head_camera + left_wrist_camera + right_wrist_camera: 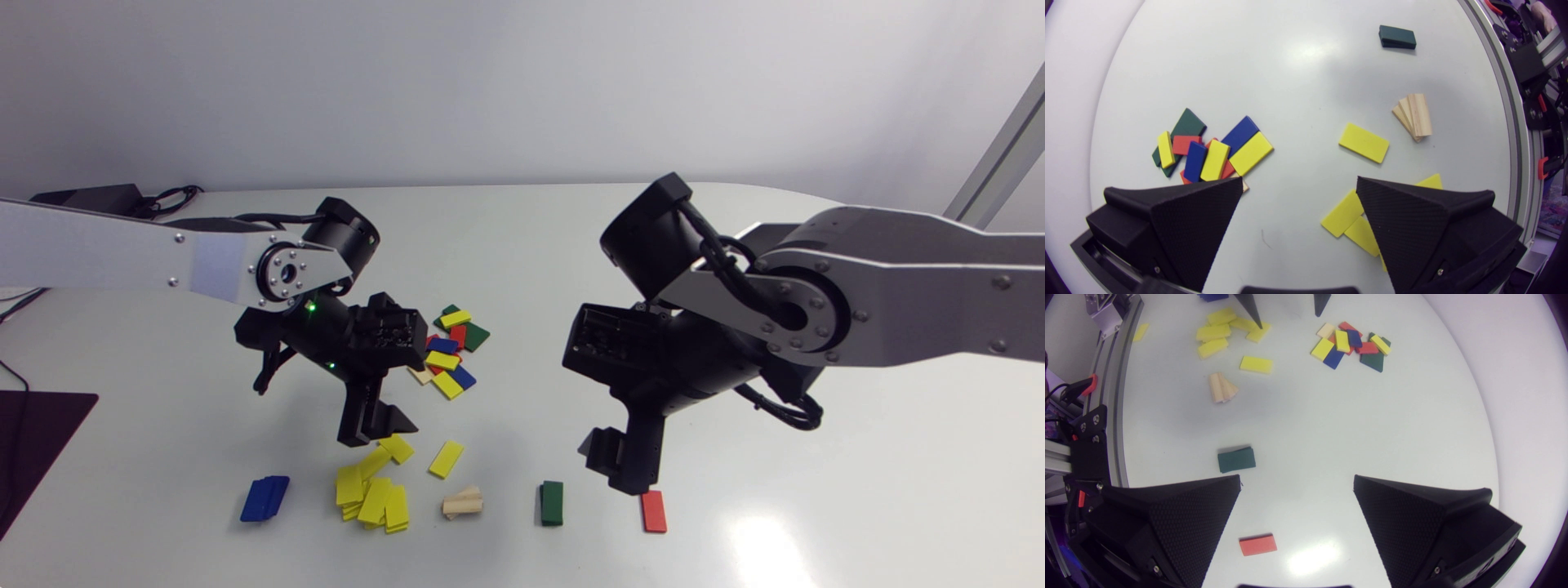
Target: Take domino bricks one by one from the mixed stack on the table and place each onto the existing stack of the same color.
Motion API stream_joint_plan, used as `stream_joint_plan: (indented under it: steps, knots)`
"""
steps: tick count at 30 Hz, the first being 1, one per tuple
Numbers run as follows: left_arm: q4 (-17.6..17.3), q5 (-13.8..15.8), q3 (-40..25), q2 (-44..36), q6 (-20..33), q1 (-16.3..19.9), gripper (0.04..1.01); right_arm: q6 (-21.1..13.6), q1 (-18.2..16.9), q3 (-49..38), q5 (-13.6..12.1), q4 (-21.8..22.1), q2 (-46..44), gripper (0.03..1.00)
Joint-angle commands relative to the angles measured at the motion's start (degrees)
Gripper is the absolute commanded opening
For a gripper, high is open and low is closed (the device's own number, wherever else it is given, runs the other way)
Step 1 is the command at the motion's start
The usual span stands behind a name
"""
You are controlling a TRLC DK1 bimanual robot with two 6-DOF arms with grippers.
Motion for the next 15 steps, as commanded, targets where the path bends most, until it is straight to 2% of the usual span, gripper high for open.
stream_joint_plan:
  steps: [1,15]
  knots:
    - [-1.7,0.5,1.8,2.4,3.1,-1.5,0.989,0.9,-1.0,-2.6,-0.9,0.6,-0.9,0.97]
    - [-8.3,1.4,2.0,3.9,7.2,-5.8,0.987,0.7,-2.7,-3.0,-2.5,1.9,-0.7,0.97]
